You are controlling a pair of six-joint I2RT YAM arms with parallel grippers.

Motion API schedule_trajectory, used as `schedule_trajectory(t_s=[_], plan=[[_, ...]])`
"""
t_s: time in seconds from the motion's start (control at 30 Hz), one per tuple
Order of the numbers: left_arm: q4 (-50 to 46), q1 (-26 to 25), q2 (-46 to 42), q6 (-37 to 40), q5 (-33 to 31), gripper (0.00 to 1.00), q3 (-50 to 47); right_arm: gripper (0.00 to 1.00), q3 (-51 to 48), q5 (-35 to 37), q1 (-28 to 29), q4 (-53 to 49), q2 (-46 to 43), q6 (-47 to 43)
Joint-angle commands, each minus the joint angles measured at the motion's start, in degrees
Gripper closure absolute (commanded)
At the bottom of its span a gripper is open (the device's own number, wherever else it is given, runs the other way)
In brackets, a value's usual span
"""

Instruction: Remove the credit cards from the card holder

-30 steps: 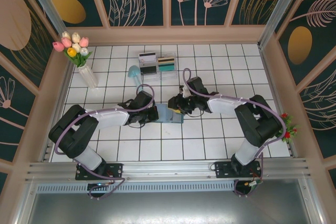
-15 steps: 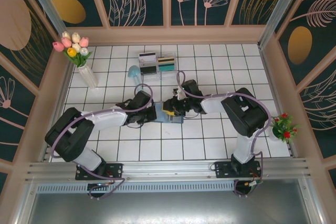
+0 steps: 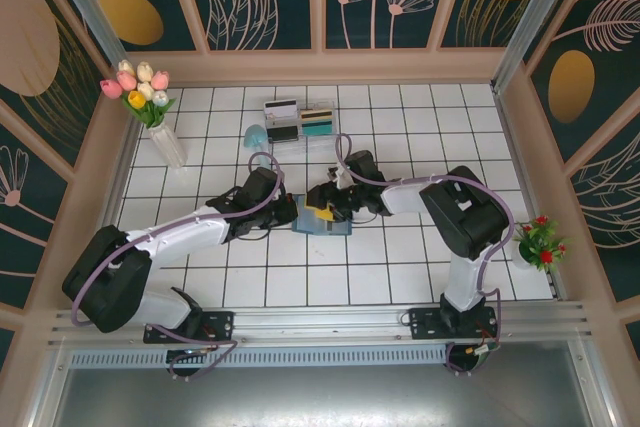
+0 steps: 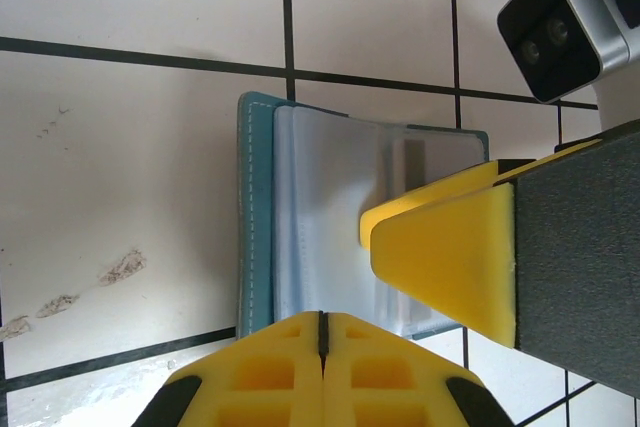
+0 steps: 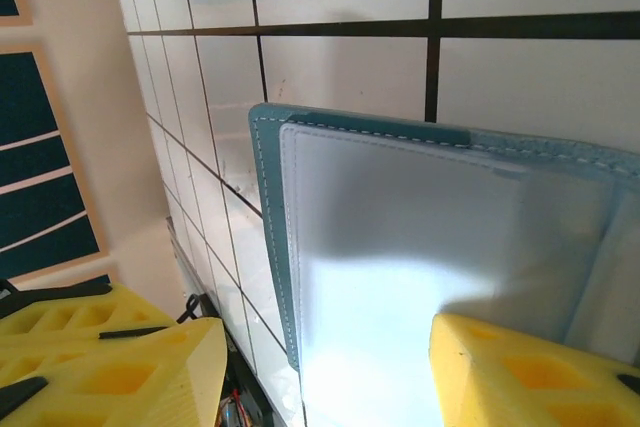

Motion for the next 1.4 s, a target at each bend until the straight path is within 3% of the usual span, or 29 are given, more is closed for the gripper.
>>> schedule_trajectory(t_s=[0.0, 0.27, 0.47, 0.6, 0.77, 0.83, 1.1, 1.37], plan=[[1.04, -0.04, 0.50, 0.08, 0.58, 1.00, 0.05, 0.43, 0.43, -0.62, 0.25, -0.21, -0.04, 0.51], [6.50, -0.68, 3.88, -1.70, 4.95, 1.00, -0.86, 0.80, 1.63, 3.35, 0.41, -5.45, 1.08, -0.52], [4.85, -1.27, 9.59, -1.08, 4.44, 1.00, 1.79, 0.84, 3.06, 6.51, 0.50, -10.29, 0.24, -2.56], [2.37, -1.33, 11.72, -0.77, 2.24, 1.00, 2.25, 0.83, 2.45, 11.38, -0.04, -15.72, -3.67, -4.37], [2.30, -1.38, 12.25, -0.58, 1.47, 1.00, 1.02, 0.65, 0.62, 20.23, -1.20, -25.95, -10.56, -8.91], [2.11, -1.38, 12.54, -0.51, 1.21, 1.00, 1.01, 0.62, 0.16, 21.76, -1.40, -28.16, -11.45, -9.25], [2.12, -1.34, 12.89, -0.57, 1.25, 1.00, 0.93, 0.56, -2.73, 24.10, -1.54, -30.97, -14.67, -7.59], [1.95, -1.36, 12.90, -0.37, 1.29, 1.00, 0.98, 0.57, -3.33, 21.28, -1.43, -27.10, -13.33, -7.48]])
